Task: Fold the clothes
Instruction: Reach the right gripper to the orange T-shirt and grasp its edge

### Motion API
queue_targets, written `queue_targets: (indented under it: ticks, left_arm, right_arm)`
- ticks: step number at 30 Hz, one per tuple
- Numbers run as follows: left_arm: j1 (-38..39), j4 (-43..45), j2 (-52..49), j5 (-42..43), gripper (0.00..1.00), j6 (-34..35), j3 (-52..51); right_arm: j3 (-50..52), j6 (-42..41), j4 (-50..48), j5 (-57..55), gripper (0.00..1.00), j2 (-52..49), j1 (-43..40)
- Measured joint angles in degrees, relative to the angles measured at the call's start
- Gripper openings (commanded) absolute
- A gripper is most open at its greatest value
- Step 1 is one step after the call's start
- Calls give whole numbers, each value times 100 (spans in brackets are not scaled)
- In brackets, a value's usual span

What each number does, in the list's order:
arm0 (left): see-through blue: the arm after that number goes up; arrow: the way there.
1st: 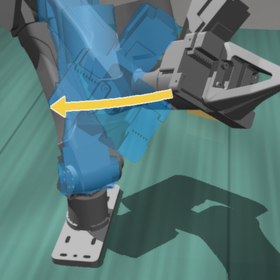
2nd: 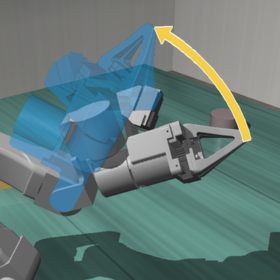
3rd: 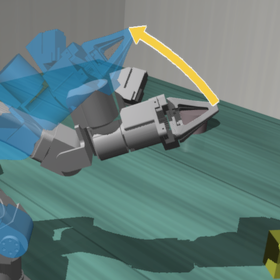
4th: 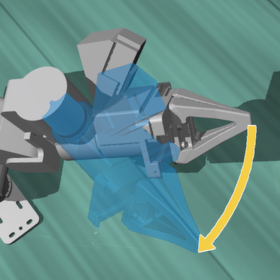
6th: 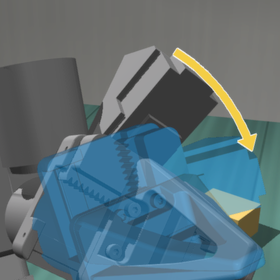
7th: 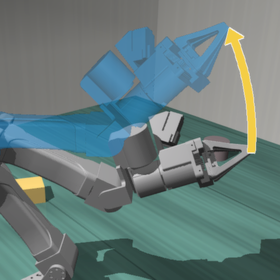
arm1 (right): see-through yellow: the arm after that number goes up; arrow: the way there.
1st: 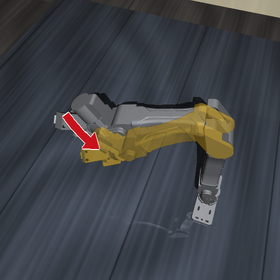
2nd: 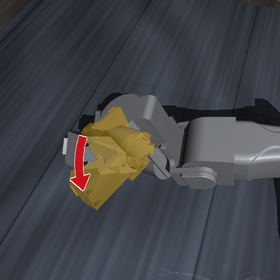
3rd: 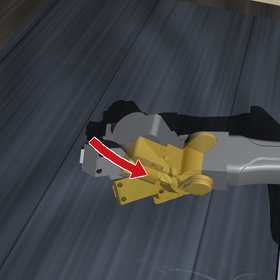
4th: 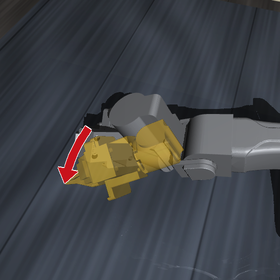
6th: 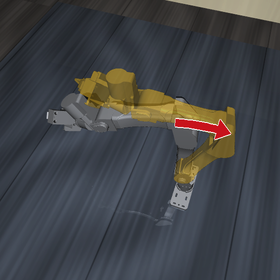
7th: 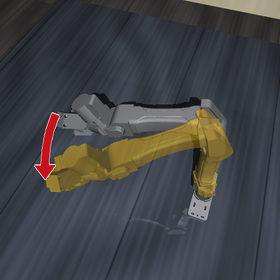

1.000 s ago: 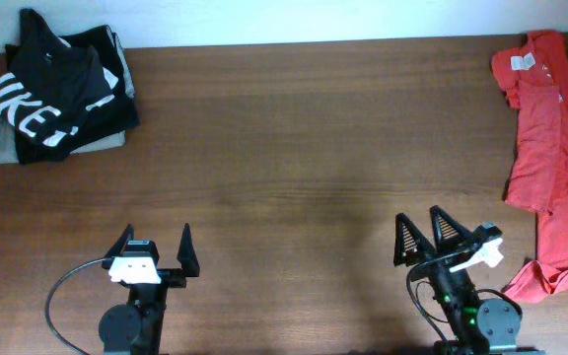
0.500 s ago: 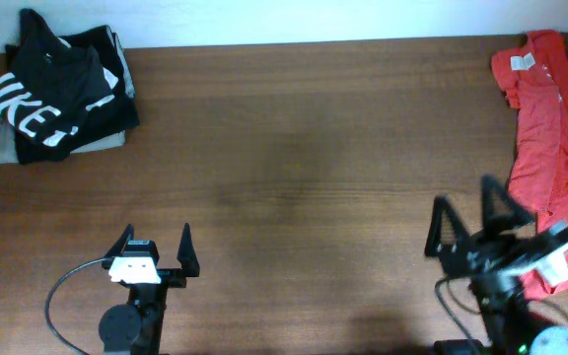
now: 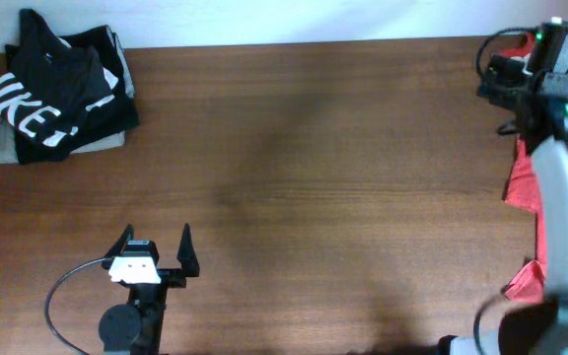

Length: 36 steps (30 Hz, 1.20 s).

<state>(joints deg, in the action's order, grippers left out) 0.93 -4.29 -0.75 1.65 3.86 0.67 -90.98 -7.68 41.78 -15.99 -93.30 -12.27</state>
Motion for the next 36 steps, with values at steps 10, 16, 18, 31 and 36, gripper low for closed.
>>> queue_targets:
  ticks: [10, 16, 18, 31, 36]
  left_arm:
    - [0, 0, 7, 0, 99, 0, 0]
    - [0, 0, 7, 0, 99, 0, 0]
    - [0, 0, 7, 0, 99, 0, 0]
    - [0, 0, 7, 0, 99, 0, 0]
    - [0, 0, 7, 0, 99, 0, 0]
  right_arm:
    - [-20, 382, 964, 118, 74, -2166, -1440]
    - [-20, 914, 1121, 1126, 74, -2503, -1801]
    - [-20, 1005, 1141, 1257, 70, -2573, -1893]
    - [570, 1209, 691, 1421, 27, -2603, -1947]
    - [584, 1224, 649, 1419, 51, -2603, -1947]
